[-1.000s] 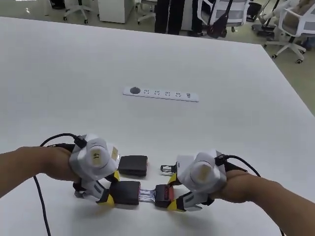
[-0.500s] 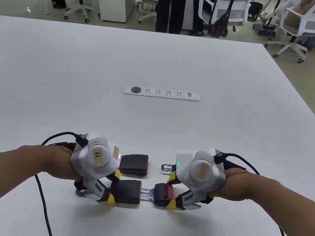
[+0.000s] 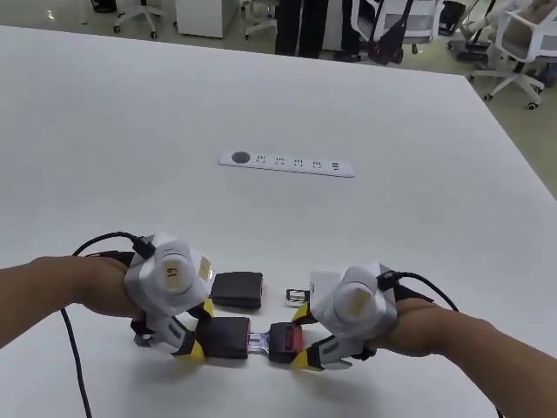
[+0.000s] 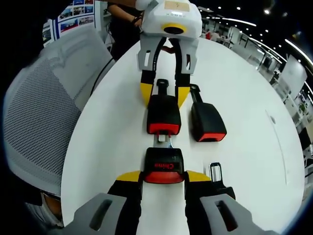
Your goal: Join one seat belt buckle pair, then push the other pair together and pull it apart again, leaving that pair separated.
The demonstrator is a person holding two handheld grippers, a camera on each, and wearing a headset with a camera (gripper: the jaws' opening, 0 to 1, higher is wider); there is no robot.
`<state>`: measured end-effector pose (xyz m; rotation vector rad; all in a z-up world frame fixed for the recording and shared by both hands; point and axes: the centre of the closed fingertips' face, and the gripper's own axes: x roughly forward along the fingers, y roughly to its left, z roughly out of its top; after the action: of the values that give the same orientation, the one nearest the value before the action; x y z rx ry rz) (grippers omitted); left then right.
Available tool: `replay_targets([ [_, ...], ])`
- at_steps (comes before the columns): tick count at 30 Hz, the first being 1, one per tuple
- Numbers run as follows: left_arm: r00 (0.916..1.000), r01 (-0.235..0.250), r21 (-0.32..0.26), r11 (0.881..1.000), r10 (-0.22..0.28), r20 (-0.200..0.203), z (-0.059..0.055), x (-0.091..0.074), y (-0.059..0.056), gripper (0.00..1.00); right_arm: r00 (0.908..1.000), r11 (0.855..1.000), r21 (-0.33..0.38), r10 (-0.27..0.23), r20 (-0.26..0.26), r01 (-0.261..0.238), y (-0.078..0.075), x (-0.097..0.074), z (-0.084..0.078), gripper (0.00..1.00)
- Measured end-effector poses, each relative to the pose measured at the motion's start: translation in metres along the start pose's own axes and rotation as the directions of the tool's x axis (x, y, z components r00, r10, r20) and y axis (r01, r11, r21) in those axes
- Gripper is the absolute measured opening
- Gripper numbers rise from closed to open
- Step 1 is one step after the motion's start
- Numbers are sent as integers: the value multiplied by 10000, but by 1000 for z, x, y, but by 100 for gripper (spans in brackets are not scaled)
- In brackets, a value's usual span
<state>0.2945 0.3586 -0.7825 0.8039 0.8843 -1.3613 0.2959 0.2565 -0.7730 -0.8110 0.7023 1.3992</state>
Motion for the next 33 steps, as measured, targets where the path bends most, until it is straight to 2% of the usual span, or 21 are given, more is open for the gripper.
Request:
replay_targets([
  [25, 10000, 3, 77, 10000, -3, 15, 5, -3, -4, 31, 10000, 9995, 301, -63, -7, 63, 0, 5, 4, 27],
  [33, 10000, -4, 58, 10000, 5, -18, 3, -3, -3, 31, 10000, 9993, 358, -64, -76, 67, -1, 7, 4, 27],
])
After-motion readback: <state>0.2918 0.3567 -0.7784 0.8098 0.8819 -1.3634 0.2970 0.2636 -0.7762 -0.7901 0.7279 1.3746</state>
